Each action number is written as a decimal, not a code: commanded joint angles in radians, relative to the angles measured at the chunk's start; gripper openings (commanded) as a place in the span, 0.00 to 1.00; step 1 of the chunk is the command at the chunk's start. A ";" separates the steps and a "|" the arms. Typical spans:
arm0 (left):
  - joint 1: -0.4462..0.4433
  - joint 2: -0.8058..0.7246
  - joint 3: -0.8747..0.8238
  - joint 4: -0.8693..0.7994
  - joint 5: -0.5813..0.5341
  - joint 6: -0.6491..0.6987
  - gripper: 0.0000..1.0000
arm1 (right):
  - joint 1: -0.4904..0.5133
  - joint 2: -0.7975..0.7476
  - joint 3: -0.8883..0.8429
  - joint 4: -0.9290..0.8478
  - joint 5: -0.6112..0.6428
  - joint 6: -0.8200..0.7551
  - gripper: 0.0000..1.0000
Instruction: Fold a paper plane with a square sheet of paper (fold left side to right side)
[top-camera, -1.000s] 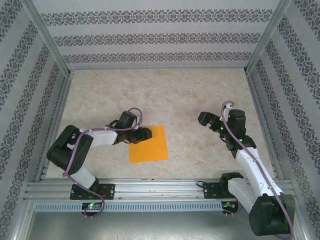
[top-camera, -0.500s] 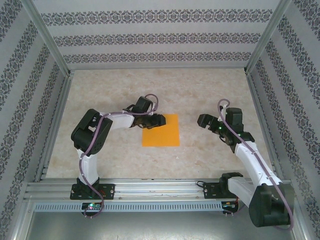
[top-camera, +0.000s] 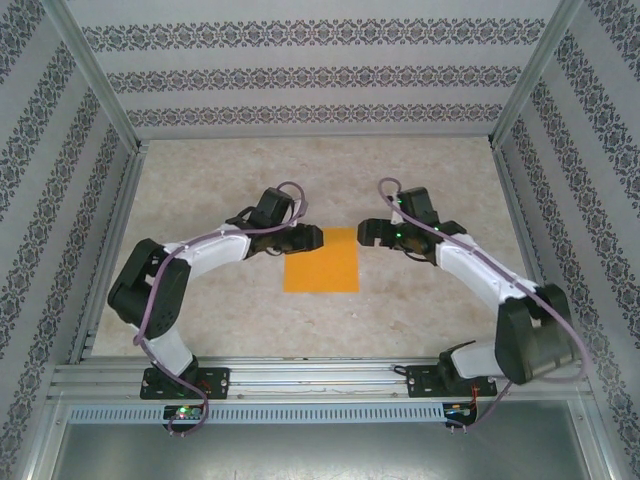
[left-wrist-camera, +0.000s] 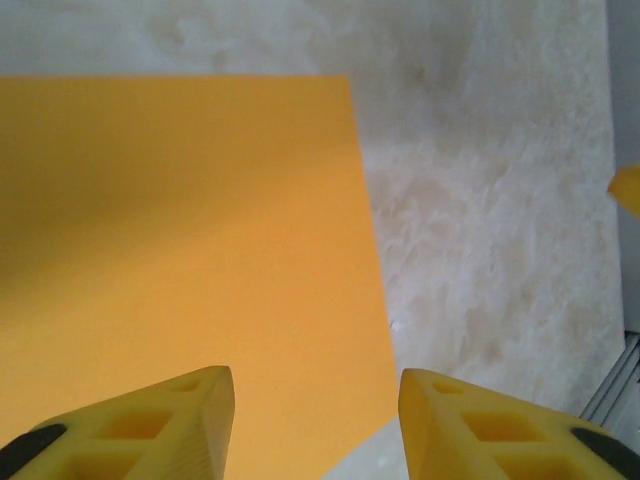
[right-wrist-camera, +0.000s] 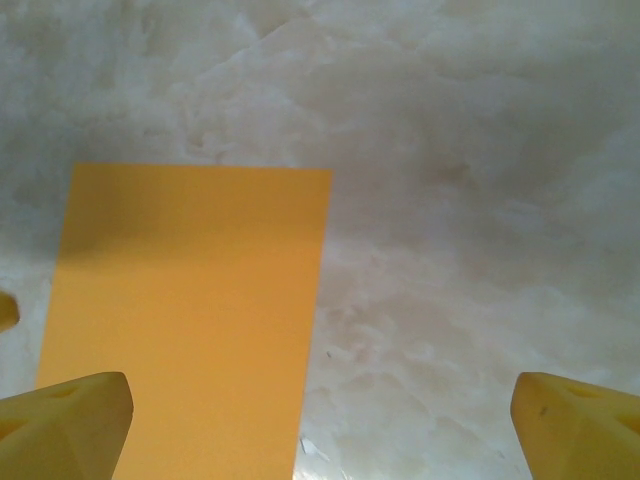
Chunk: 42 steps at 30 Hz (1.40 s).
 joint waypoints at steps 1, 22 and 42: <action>0.000 -0.001 -0.084 -0.016 -0.031 -0.025 0.43 | 0.053 0.107 0.093 -0.046 0.100 -0.022 0.98; 0.000 0.095 -0.146 -0.020 -0.060 -0.050 0.27 | 0.159 0.560 0.408 -0.155 0.106 -0.050 0.89; 0.000 0.106 -0.151 0.042 -0.016 -0.077 0.27 | 0.247 0.534 0.385 -0.205 0.071 -0.014 0.82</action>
